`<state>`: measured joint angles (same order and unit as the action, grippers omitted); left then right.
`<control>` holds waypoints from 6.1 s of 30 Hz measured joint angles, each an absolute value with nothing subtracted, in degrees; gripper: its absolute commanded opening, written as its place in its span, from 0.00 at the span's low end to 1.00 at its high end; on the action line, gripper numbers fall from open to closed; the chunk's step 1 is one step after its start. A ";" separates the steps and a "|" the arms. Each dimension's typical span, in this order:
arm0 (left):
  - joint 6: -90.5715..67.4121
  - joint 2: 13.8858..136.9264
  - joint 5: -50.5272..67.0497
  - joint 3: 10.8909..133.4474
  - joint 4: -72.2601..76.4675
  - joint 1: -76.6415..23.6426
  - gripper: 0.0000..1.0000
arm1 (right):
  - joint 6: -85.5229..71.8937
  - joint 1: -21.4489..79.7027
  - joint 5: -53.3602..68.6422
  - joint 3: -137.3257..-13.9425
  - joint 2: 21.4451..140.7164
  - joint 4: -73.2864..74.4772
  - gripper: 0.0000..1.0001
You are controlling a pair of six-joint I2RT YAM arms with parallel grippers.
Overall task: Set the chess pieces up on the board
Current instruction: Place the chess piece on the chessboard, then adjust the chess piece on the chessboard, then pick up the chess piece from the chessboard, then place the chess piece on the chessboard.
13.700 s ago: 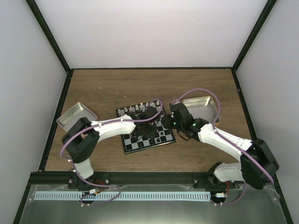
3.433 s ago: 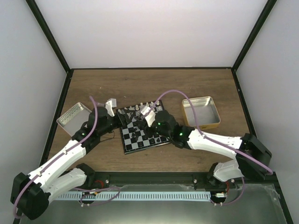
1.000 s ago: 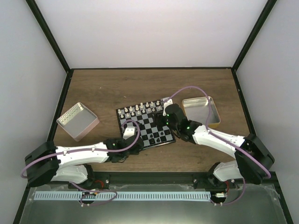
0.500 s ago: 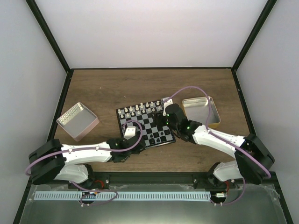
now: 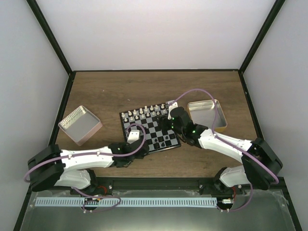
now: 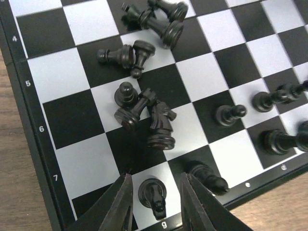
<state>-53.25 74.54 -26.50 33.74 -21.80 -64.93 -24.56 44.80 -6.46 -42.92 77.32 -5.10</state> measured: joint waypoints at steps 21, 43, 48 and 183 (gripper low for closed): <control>-49.21 55.22 -21.58 32.67 -19.79 -51.86 0.39 | -24.67 44.75 4.10 -54.00 90.89 3.75 0.54; -46.11 66.46 -0.01 28.64 -16.38 -50.22 0.31 | -26.02 44.75 8.97 -55.90 95.88 8.19 0.51; -45.45 68.12 0.95 28.64 -16.05 -50.15 0.31 | -26.02 44.75 8.97 -55.90 95.88 8.19 0.51; -56.60 56.25 10.59 24.82 6.92 -34.11 0.45 | -18.26 50.39 12.10 -48.51 86.94 -10.63 0.17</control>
<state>-56.60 56.25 10.59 24.82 6.92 -34.11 -18.26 50.39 12.10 -48.51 86.94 -10.63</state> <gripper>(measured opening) 0.506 0.183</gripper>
